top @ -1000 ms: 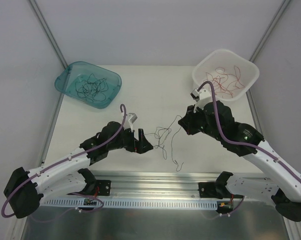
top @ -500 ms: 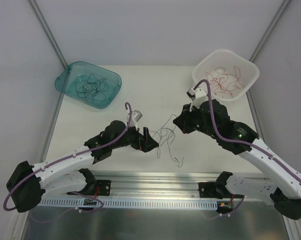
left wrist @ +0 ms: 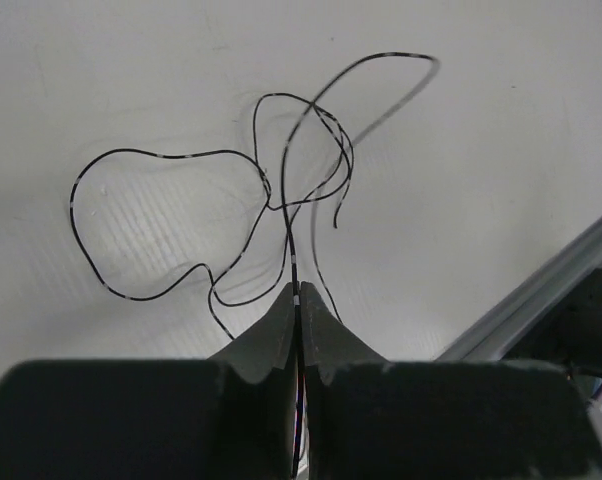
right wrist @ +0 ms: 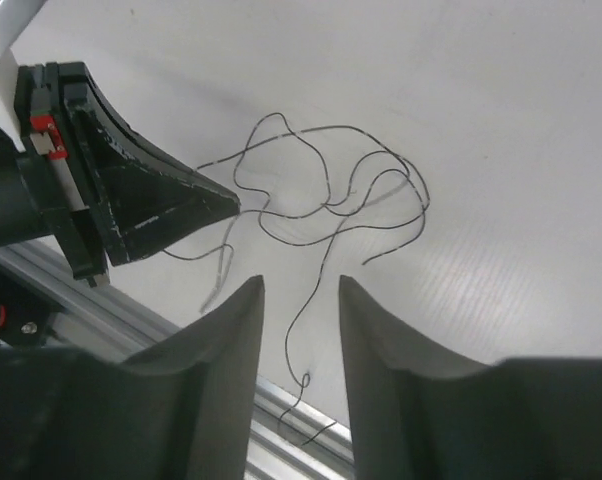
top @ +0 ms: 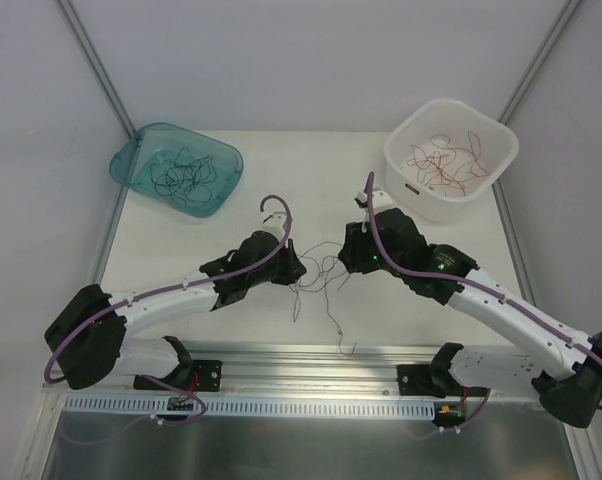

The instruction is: Untangle the cables

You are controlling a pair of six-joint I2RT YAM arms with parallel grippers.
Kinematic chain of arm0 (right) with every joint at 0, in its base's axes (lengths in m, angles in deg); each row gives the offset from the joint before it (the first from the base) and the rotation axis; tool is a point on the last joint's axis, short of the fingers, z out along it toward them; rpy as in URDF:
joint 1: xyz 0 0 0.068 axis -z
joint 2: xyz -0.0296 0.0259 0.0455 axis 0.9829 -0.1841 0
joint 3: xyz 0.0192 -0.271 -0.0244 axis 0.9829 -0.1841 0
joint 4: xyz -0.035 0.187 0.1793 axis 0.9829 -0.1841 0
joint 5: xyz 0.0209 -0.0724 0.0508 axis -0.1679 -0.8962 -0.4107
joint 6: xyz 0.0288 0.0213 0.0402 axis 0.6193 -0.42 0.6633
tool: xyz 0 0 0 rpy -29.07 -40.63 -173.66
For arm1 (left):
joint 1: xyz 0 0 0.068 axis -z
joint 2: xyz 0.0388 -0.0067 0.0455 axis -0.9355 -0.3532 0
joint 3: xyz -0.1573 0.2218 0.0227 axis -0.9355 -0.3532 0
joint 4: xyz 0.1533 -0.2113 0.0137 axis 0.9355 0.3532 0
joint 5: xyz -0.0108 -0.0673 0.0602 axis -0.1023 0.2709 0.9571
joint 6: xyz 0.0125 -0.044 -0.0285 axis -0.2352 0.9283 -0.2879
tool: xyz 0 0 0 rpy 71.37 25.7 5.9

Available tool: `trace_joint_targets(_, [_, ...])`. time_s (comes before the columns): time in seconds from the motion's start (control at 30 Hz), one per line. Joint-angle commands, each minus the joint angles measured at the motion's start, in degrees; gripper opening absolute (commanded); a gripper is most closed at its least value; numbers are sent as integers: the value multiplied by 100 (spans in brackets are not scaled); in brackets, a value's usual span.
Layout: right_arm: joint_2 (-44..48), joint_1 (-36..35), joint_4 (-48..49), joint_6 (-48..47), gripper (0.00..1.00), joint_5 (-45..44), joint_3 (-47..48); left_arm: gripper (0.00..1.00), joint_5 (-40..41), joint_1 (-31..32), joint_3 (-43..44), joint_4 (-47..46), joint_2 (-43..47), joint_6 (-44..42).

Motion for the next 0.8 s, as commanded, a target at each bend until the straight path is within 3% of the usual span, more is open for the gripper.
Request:
trace_joint_targets(0.0, [163,3,-15,48,41,-432,23,0,551,42,541,142,-419,-107])
trace_joint_targets(0.03, [225,3,-137,30,52,-520,-11,0,630,34,612,212,-534,-116])
trace_joint_targets(0.13, [533,12,-383,13,69,-625,-73,0,657,34,938,414,-1044,-160])
trace_joint_targets(0.2, [717,3,-498,4,75,-635,-161,0,639,34,1192,546,-1420,-186])
trace_joint_targets(0.23, [883,-6,-603,-13,80,-635,-205,5,613,34,1280,599,-1545,-195])
trace_joint_targets(0.3, [1077,-6,-709,-31,82,-617,-337,15,508,34,1517,687,-1860,-283])
trace_joint_targets(0.37, [1341,-6,-859,-40,84,-617,-433,43,455,34,1641,722,-2020,-370])
trace_joint_targets(0.43, [1526,3,-955,-14,84,-617,-626,60,420,34,1773,731,-2196,-449])
trace_joint_targets(0.47, [1709,3,-973,12,85,-591,-697,75,402,34,1808,740,-2248,-537])
trace_joint_targets(0.5, [1816,-6,-991,39,85,-582,-758,80,350,34,1869,740,-2319,-581])
trace_joint_targets(0.6, [2132,3,-1070,135,85,-582,-1004,93,192,34,1975,740,-2442,-731])
trace_joint_targets(0.77, [2440,3,-1140,259,86,-626,-1295,92,173,42,2125,793,-2828,-644])
